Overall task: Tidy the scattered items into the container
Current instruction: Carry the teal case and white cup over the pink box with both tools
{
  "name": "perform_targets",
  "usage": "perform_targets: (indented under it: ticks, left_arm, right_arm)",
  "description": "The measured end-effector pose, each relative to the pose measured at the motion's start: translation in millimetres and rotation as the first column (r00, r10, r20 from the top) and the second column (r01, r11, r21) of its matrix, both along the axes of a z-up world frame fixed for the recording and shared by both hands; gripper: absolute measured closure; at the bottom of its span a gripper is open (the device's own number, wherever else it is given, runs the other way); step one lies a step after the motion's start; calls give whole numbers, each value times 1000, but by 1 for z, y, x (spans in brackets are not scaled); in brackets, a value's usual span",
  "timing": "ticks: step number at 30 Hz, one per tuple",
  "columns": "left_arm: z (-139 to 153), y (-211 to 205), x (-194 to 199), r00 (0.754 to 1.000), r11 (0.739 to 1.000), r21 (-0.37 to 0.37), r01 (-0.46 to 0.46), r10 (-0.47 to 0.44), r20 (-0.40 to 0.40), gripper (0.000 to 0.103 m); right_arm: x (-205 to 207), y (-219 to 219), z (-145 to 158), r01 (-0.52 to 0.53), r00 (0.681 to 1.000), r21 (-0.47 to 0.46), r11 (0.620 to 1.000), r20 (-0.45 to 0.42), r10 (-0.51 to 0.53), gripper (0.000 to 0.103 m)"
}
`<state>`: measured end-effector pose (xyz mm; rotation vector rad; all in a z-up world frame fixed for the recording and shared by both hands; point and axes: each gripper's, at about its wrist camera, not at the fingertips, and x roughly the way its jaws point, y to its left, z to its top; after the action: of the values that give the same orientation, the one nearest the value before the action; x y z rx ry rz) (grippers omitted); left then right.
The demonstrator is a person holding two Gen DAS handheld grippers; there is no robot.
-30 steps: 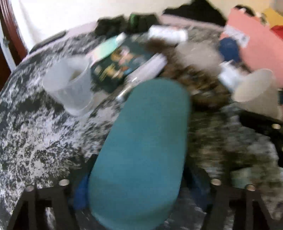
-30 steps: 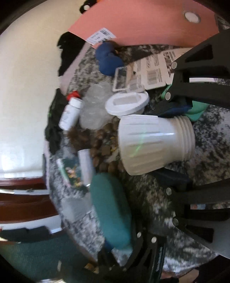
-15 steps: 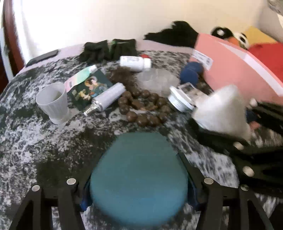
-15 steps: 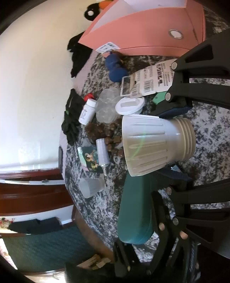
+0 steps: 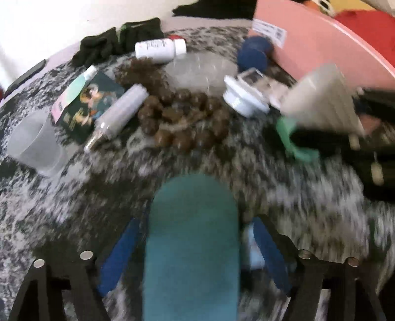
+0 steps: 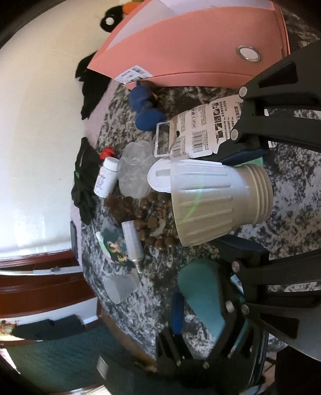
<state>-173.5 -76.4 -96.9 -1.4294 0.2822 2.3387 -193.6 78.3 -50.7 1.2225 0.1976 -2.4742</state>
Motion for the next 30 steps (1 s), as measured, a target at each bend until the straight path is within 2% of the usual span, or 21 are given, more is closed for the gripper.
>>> perform_targets:
  ticks: [4,5,7,8,9,11,14,21,24,27,30]
  left_arm:
    - [-24,-21,5,994,1000,5,-5,4,105,11]
    - [-33,-19,6,994,1000,-27,7,-4,107,9]
    - [-43,-5,10,999,991,-128,42,-38,36,0]
    - [-41,-2,8,999,991,-132,35,-33,14,0]
    - [-40,0,5,1000,991,-128,26,-27,-3,5]
    - [-32,1,-6,1000,999,-51,-7,8,12,35]
    - [-28,5,-8,999,998,-45,-42,42,13,35]
    - [27,1,23,984,989,-33,-144,139,-108,35]
    - [80,4,50,952,981,60,-185,194,-238,36]
    - [125,24,68,922,974,164,-156,203,-329,36]
    - [163,62,78,900,968,236,-86,177,-399,36]
  right_arm:
    - [2,-3,3,-18,1000,0,1000,-11,18,49]
    - [3,-5,4,-23,1000,-2,1000,-14,23,49]
    - [5,-8,5,-29,999,-1,1000,-19,29,49]
    - [6,-10,6,-32,999,0,1000,-22,32,49]
    - [6,-12,6,-34,999,1,999,-25,34,49]
    - [7,-14,8,-34,999,1,999,-29,34,49]
    - [11,-12,15,-28,999,-15,1000,-44,27,50]
    - [33,-1,43,-41,993,-52,998,-114,35,50]
    - [46,7,60,-43,989,-86,995,-146,30,50]
    - [57,22,81,-10,985,-141,990,-174,-15,50]
    - [69,53,115,72,966,-208,975,-229,-120,50]
